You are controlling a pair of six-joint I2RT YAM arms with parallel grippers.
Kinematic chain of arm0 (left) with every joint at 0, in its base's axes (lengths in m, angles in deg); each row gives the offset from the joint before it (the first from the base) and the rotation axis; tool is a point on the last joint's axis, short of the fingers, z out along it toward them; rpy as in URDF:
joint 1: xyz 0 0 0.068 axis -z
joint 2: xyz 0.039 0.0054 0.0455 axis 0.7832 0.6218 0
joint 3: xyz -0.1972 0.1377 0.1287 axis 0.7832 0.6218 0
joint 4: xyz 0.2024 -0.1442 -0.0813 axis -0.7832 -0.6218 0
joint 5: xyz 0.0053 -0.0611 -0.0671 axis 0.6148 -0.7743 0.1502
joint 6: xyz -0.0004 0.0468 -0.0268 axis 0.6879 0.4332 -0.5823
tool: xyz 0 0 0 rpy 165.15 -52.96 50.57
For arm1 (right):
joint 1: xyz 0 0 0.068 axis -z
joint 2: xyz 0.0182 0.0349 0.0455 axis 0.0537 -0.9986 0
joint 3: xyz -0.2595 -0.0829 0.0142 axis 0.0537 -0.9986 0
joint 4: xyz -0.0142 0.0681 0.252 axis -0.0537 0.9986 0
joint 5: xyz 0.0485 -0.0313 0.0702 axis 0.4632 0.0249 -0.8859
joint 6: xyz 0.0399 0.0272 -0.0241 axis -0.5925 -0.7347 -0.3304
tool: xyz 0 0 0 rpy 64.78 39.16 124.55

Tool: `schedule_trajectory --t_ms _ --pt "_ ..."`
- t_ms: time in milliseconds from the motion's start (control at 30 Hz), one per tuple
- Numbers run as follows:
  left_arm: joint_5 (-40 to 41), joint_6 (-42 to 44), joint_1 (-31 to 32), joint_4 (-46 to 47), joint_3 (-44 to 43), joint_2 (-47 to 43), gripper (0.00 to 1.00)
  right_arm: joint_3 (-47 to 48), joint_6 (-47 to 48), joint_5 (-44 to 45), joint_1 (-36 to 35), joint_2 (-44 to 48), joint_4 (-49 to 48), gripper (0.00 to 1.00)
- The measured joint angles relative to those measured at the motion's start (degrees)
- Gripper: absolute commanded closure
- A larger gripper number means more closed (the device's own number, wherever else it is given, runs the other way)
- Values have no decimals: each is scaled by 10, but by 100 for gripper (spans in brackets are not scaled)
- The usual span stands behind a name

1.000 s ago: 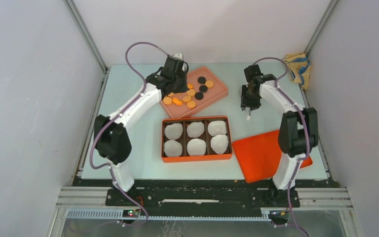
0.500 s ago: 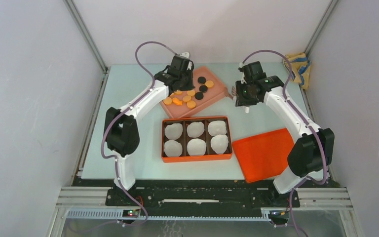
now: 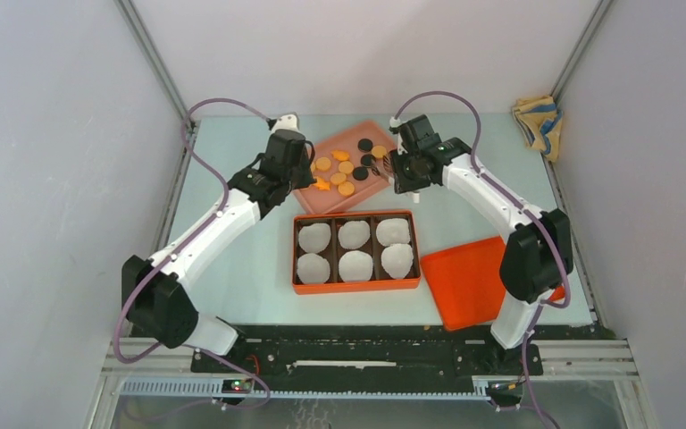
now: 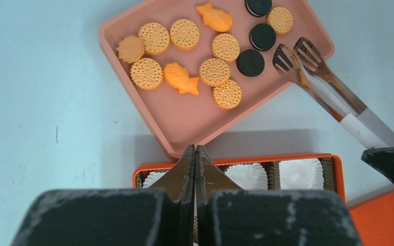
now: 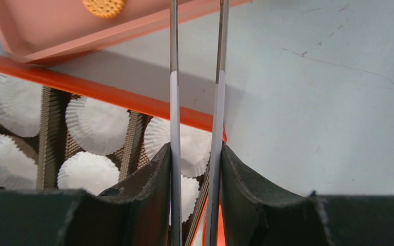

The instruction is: Pack the cookies

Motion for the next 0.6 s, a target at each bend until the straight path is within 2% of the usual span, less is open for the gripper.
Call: schedule_trajectory --t_ms 200,600 --pt "18 -3 0 5 26 -12 100 2 1 2 -6 -33 -4 54" --pt "27 -5 0 4 32 -12 100 2 -2 4 -53 -33 -4 53"
